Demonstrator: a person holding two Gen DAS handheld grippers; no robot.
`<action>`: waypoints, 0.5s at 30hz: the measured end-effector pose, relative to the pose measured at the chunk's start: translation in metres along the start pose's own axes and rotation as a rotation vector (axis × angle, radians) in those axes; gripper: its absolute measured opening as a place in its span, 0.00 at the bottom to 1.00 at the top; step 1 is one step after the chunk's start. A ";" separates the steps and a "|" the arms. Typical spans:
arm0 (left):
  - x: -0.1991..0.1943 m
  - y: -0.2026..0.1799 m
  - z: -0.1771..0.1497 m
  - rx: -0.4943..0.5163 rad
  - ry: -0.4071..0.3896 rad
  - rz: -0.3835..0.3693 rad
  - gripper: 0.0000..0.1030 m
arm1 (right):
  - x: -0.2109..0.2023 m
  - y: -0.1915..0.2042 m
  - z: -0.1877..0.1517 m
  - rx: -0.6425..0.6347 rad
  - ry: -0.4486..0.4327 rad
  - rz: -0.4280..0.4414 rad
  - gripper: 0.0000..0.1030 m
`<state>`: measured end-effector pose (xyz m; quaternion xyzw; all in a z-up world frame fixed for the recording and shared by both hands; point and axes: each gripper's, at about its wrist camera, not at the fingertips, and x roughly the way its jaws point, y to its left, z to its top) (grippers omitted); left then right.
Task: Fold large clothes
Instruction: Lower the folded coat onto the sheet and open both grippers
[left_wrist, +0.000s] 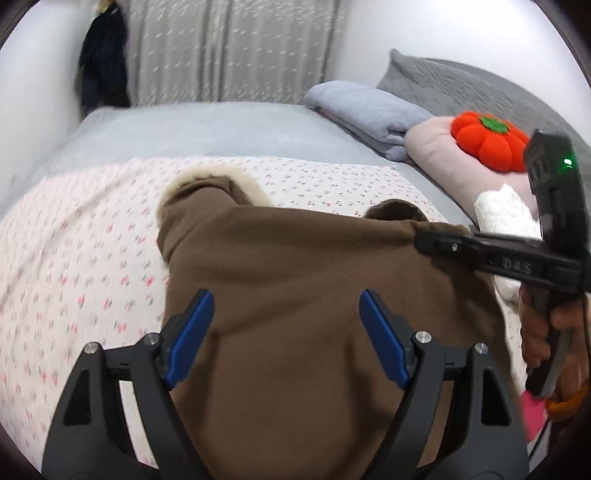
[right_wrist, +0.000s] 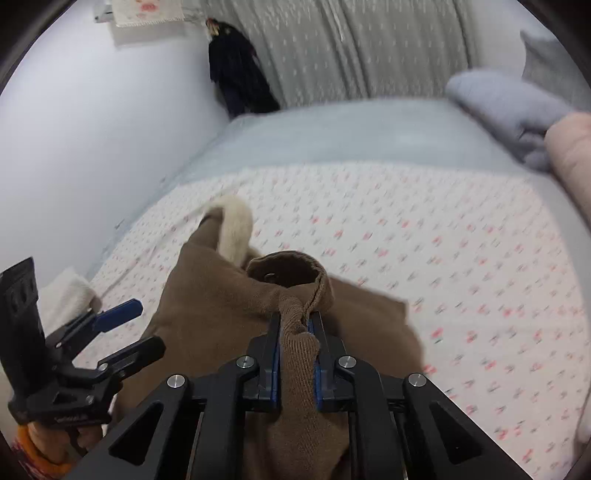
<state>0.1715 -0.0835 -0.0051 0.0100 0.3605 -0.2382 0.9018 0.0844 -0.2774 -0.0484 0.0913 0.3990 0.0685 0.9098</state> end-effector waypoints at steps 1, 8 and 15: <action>0.008 0.000 0.000 -0.014 0.022 -0.020 0.79 | 0.021 -0.021 -0.004 0.071 0.059 -0.026 0.12; 0.030 0.011 0.003 -0.066 0.148 -0.079 0.79 | 0.043 -0.059 -0.036 0.233 0.103 0.040 0.36; 0.034 0.014 0.031 -0.020 0.080 0.009 0.72 | -0.021 -0.021 -0.005 0.223 -0.030 -0.083 0.43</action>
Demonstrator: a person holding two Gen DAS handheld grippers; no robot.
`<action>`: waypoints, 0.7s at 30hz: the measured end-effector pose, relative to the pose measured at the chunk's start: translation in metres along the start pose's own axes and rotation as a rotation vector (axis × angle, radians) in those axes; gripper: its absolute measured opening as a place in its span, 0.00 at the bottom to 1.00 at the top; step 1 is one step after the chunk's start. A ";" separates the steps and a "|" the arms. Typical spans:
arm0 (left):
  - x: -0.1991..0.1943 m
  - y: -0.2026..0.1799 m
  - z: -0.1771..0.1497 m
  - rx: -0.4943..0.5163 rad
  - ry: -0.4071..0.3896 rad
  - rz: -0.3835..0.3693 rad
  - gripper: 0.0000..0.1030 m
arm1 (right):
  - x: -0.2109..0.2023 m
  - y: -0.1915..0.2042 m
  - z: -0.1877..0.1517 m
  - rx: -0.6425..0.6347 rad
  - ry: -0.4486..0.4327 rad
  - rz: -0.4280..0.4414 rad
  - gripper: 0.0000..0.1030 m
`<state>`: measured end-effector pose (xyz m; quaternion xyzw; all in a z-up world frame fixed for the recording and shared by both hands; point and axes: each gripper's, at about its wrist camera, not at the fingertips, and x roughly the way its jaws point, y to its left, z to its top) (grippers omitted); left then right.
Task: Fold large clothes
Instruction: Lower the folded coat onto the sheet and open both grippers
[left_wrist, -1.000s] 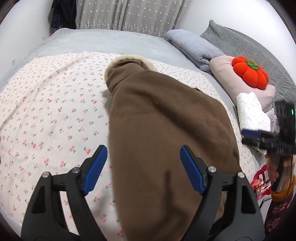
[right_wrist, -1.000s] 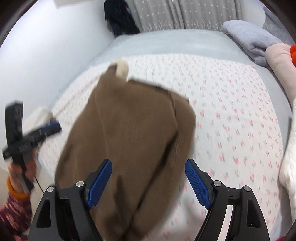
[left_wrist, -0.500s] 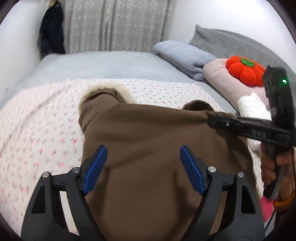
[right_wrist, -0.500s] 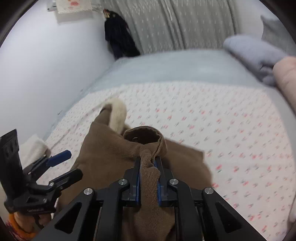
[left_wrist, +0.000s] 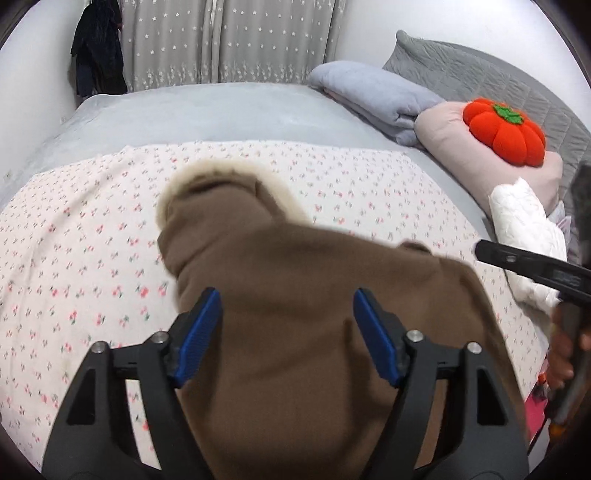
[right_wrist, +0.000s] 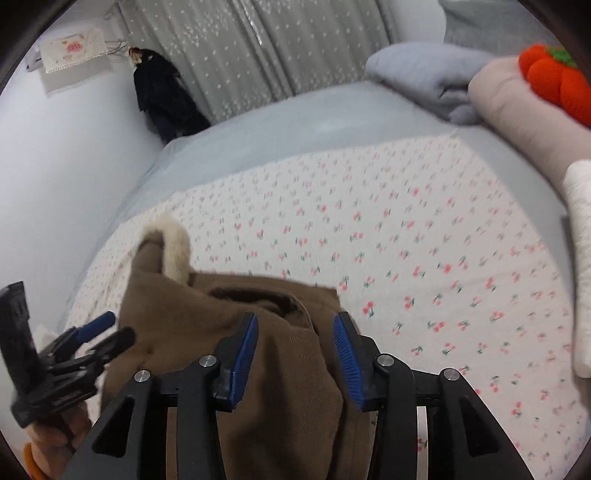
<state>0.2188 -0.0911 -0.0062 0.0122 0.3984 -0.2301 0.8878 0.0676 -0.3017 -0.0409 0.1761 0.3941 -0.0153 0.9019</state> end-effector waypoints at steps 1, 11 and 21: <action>0.003 0.000 0.005 -0.005 -0.009 -0.004 0.71 | -0.001 0.004 0.001 0.014 -0.004 0.015 0.43; 0.070 -0.007 0.005 0.084 0.056 0.169 0.84 | 0.073 -0.019 -0.051 0.053 -0.006 0.026 0.35; 0.032 -0.002 0.004 0.040 0.007 0.210 0.91 | 0.043 -0.009 -0.041 -0.004 0.028 0.059 0.43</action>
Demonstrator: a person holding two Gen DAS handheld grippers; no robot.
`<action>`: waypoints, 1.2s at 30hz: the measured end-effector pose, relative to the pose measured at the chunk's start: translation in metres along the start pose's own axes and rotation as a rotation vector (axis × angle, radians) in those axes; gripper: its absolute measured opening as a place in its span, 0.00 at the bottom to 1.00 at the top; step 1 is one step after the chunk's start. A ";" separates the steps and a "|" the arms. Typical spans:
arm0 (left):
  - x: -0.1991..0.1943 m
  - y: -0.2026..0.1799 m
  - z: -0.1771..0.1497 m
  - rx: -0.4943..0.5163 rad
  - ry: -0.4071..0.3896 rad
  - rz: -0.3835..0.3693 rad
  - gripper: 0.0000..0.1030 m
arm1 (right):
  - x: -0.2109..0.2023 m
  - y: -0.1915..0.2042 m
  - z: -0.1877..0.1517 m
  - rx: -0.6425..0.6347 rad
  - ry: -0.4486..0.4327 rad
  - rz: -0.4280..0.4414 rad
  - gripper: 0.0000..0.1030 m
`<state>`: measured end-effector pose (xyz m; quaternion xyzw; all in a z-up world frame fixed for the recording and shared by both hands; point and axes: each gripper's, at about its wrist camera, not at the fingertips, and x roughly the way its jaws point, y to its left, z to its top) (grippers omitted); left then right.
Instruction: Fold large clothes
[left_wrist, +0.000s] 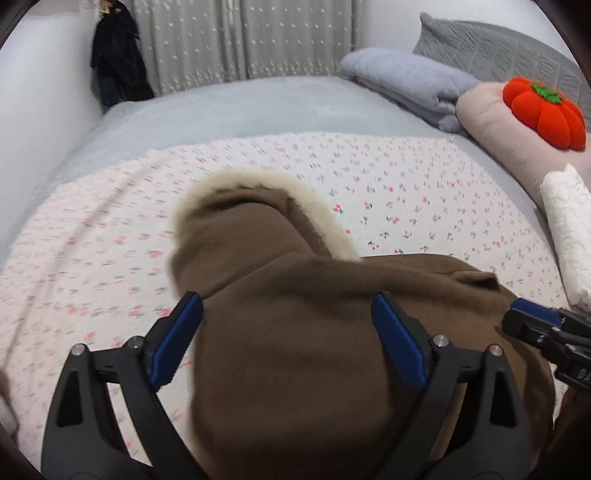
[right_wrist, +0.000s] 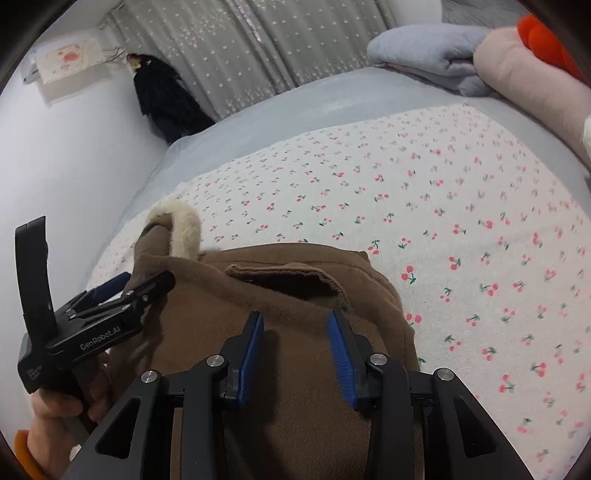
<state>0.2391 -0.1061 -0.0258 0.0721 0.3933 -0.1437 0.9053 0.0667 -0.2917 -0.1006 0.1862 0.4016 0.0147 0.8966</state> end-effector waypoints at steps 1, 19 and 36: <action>-0.014 0.001 -0.001 0.000 -0.013 0.001 0.91 | -0.016 0.005 -0.001 -0.023 -0.010 -0.001 0.50; -0.119 -0.008 -0.175 -0.103 0.046 -0.094 0.96 | -0.077 0.020 -0.143 -0.047 0.005 -0.085 0.60; -0.170 -0.015 -0.176 -0.170 0.143 0.056 1.00 | -0.132 0.041 -0.151 -0.097 0.011 -0.174 0.81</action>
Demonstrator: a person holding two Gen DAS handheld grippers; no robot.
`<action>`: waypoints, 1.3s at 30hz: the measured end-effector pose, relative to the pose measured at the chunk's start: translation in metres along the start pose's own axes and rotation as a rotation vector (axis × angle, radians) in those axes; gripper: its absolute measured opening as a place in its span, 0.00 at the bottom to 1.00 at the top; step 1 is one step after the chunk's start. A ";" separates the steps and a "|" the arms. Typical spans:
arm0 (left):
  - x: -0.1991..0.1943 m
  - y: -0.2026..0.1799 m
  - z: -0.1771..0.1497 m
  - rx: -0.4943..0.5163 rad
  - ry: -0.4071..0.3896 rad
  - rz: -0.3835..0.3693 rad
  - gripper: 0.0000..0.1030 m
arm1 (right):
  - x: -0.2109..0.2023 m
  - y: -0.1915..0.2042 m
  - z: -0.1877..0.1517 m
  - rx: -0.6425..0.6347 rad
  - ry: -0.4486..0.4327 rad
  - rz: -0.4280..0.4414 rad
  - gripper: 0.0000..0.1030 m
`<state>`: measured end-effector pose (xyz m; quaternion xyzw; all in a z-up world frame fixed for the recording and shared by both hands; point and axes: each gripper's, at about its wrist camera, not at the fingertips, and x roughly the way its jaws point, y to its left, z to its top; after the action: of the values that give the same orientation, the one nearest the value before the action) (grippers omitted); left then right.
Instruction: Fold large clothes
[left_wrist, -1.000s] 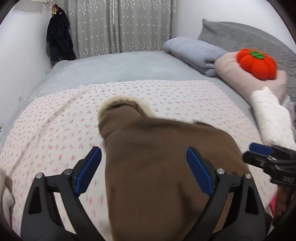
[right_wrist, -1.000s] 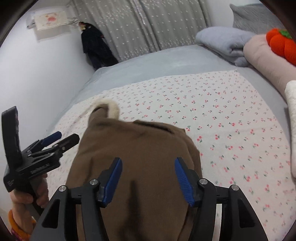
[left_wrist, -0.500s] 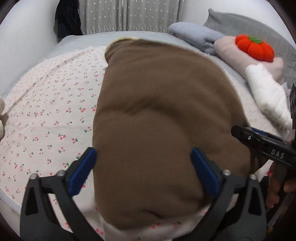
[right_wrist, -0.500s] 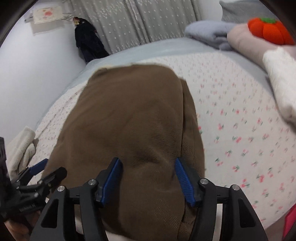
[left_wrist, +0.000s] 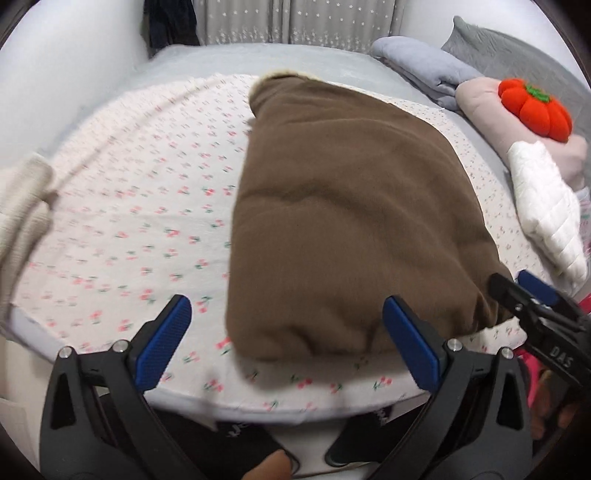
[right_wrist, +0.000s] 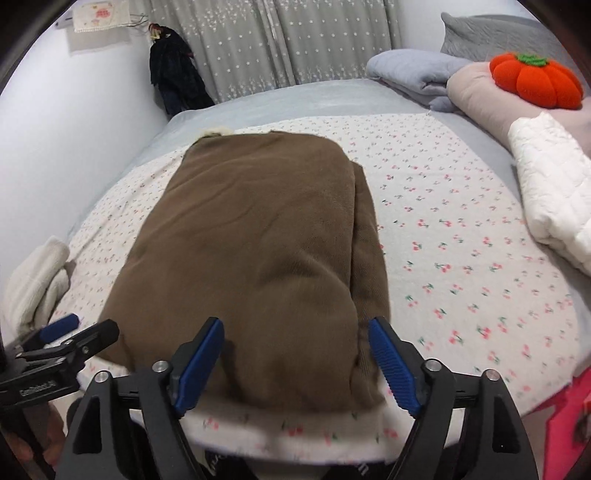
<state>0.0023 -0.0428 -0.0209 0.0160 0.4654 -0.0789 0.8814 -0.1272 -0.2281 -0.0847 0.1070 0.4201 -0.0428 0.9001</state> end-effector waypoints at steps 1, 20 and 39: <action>-0.005 -0.002 -0.002 0.006 -0.004 0.010 1.00 | -0.007 0.002 -0.003 -0.007 0.000 -0.017 0.82; -0.032 -0.009 -0.044 0.000 0.055 0.003 1.00 | -0.039 0.028 -0.030 -0.096 0.045 -0.102 0.87; -0.028 -0.006 -0.043 -0.013 0.064 0.005 1.00 | -0.025 0.031 -0.034 -0.087 0.095 -0.101 0.87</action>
<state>-0.0496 -0.0411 -0.0223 0.0139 0.4937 -0.0729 0.8665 -0.1634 -0.1904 -0.0818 0.0482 0.4689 -0.0648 0.8796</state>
